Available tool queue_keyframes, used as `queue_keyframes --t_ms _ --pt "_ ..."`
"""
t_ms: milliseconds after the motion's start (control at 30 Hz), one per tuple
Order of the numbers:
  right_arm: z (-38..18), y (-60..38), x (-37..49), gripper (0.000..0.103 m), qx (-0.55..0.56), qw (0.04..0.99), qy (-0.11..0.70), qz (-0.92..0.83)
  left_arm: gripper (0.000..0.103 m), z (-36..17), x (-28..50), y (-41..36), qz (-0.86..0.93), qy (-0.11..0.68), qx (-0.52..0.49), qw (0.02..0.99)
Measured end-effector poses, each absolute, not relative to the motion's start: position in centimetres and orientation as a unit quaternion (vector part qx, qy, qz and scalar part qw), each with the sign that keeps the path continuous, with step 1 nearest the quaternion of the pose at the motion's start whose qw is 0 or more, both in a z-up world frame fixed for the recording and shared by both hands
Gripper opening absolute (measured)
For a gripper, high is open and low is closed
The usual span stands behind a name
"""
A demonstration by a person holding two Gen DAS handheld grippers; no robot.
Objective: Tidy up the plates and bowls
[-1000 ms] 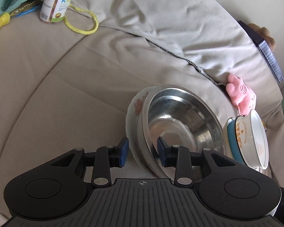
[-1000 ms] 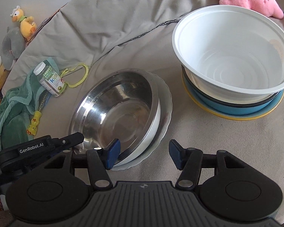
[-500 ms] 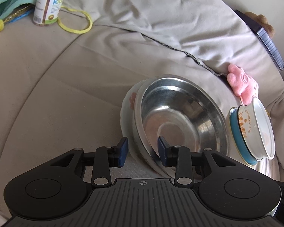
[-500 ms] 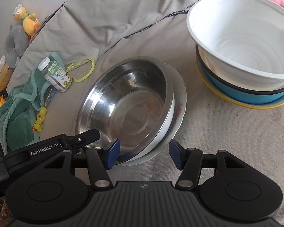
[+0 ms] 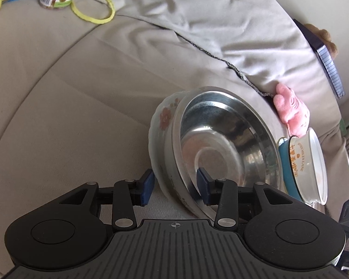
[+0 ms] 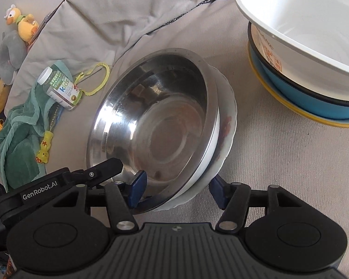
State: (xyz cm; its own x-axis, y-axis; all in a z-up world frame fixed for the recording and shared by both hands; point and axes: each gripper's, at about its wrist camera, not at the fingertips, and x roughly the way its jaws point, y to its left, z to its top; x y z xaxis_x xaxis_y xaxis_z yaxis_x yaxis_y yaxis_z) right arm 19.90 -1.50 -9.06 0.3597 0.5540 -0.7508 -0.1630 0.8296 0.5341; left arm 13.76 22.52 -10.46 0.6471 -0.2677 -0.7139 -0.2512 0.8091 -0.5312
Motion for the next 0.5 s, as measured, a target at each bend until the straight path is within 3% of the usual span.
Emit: queue_keyframes --t_ms 500 --pt "-8.8 0.1 22.9 0.058 0.181 0.811 0.516 0.210 0.046 -10.4 16.9 23.2 0.006 0.421 -0.299 0.856"
